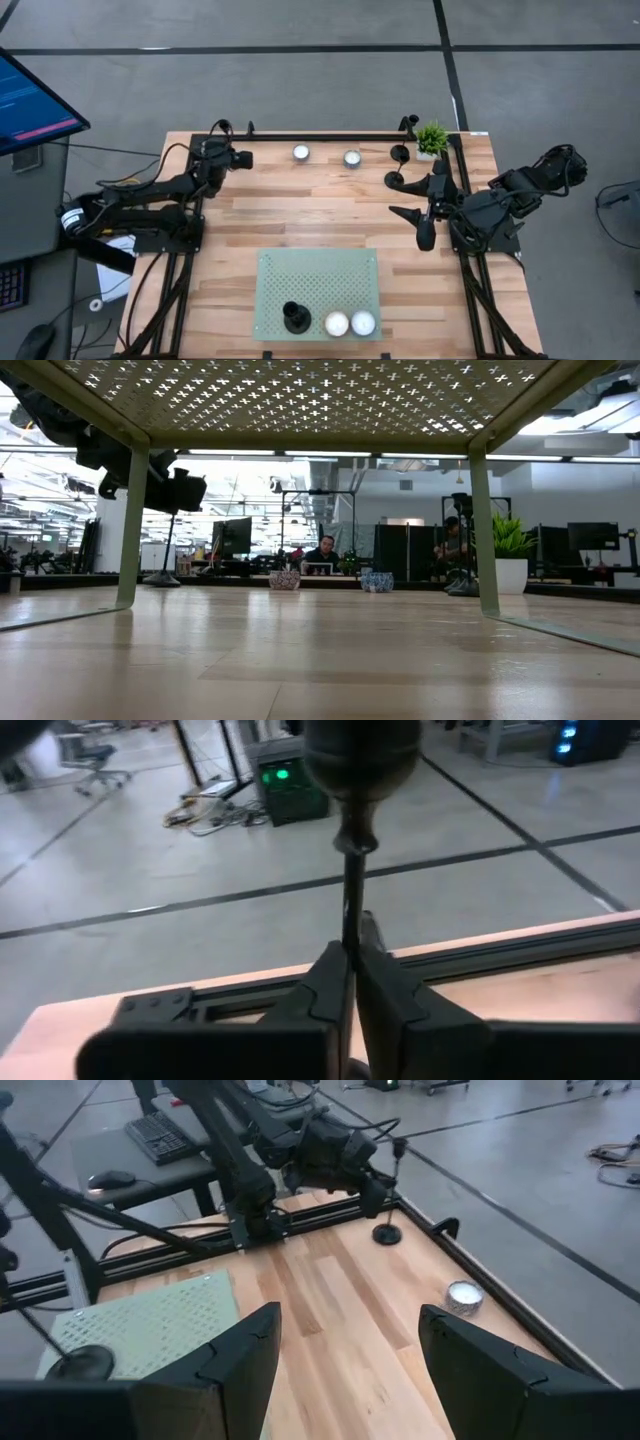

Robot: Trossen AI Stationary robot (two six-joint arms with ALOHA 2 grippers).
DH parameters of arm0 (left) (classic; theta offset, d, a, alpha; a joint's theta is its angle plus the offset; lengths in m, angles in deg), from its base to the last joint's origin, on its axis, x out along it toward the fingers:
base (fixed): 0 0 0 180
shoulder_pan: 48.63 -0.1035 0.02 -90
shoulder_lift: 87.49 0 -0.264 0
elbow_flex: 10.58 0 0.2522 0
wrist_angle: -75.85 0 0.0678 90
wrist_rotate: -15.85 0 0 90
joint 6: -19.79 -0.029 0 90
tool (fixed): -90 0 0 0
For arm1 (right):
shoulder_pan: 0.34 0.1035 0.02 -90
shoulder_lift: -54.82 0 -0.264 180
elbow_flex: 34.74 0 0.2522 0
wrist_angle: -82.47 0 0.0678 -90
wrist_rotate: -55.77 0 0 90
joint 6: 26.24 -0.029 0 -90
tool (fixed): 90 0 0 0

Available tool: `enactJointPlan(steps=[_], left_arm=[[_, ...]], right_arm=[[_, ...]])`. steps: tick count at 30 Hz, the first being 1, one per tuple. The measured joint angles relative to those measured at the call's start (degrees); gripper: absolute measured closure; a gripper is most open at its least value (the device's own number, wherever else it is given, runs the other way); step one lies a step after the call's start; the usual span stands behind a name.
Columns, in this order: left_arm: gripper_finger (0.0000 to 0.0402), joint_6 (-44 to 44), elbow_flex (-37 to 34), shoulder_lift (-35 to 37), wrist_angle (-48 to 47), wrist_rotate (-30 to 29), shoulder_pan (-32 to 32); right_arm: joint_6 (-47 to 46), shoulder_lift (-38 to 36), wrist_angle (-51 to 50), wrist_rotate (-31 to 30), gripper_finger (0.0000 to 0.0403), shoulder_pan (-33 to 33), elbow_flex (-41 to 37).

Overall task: Stock candles on shelf
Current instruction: Put the black candle holder on the shelf

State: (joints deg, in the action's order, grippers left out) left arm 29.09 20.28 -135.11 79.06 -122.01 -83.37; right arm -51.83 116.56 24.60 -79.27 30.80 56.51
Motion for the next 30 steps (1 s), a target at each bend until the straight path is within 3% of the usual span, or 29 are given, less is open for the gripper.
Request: enactJointPlan(steps=[7, 11, 16, 20, 26, 30], left_arm=[[0.04, 0.8, 1.2, 2.1, -0.2, 6.2, 1.0], [0.04, 1.0, 6.0, 5.6, -0.4, 13.7, 4.0], [0.0401, 0.8, 14.4, 9.3, -7.2, 20.3, 10.7], [0.0401, -0.1, 19.5, 10.2, -15.4, 18.7, 15.9], [0.0401, 1.9, 20.0, 11.2, -21.5, 17.4, 20.9], [0.0392, 2.9, 20.0, 13.8, -33.2, 11.1, 22.9]], right_arm=[[-0.5, 0.0, 0.0, 0.2, 0.0175, 0.0, 0.0], [-0.4, 0.0, 0.0, 0.2, 0.0175, 0.0, 0.0], [-0.4, 0.0, 0.5, 0.1, 0.0175, -0.1, 0.0], [-0.4, 0.2, 1.6, 0.1, 0.0175, 0.0, 0.0], [-0.5, 0.6, 3.2, 0.2, 0.0175, 0.8, 0.0], [-0.9, 0.9, 3.2, 0.2, 0.0175, 1.8, 0.0]])
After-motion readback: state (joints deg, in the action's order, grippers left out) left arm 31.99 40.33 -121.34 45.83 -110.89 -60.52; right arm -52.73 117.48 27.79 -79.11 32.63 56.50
